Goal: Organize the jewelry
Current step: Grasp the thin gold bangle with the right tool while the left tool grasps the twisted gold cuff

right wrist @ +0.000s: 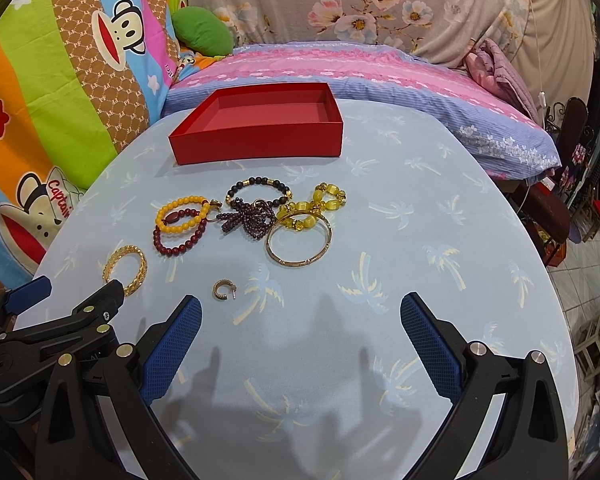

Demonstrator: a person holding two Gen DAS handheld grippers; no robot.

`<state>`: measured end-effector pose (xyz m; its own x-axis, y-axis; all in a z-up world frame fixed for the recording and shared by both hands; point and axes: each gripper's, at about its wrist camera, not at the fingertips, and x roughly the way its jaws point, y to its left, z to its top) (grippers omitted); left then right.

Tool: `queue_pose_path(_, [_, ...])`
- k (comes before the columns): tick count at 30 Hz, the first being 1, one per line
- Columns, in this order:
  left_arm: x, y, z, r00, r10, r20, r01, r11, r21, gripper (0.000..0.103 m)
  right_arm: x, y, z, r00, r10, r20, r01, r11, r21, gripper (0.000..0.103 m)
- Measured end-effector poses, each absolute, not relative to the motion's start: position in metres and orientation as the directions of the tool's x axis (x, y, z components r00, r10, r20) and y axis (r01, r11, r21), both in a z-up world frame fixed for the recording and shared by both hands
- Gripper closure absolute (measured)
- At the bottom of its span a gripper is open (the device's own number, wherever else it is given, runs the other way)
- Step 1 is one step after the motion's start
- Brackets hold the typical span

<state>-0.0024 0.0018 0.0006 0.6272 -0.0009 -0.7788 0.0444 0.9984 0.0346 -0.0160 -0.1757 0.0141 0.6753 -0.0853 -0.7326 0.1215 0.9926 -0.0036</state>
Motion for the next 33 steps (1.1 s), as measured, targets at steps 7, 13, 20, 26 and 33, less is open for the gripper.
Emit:
queue_pose_path(7, [0.004, 0.006, -0.008, 0.612, -0.023, -0.790, 0.048, 0.999, 0.009, 0.014, -0.017, -0.181, 0.012, 0.671, -0.083, -0.737, 0.127, 0.992, 0.003, 0.007])
queue_pose_path(13, [0.017, 0.028, -0.016, 0.592, 0.016, -0.806, -0.023, 1.000, 0.003, 0.014, -0.008, -0.196, 0.004, 0.650, -0.103, -0.753, 0.168, 0.986, 0.010, 0.007])
queue_pose_path(20, [0.024, 0.034, -0.026, 0.572, 0.017, -0.820, -0.023, 1.000, 0.004, 0.014, 0.011, -0.204, -0.008, 0.622, -0.114, -0.775, 0.176, 0.984, -0.003, 0.007])
queue_pose_path(26, [0.034, 0.019, -0.037, 0.551, -0.017, -0.834, 0.036, 0.999, 0.004, 0.014, 0.031, -0.200, -0.016, 0.618, -0.105, -0.779, 0.156, 0.988, -0.009, 0.007])
queue_pose_path(33, [0.047, 0.018, -0.049, 0.524, -0.025, -0.852, 0.027, 1.000, -0.012, 0.014, 0.058, -0.191, -0.022, 0.617, -0.096, -0.781, 0.130, 0.991, -0.020, 0.013])
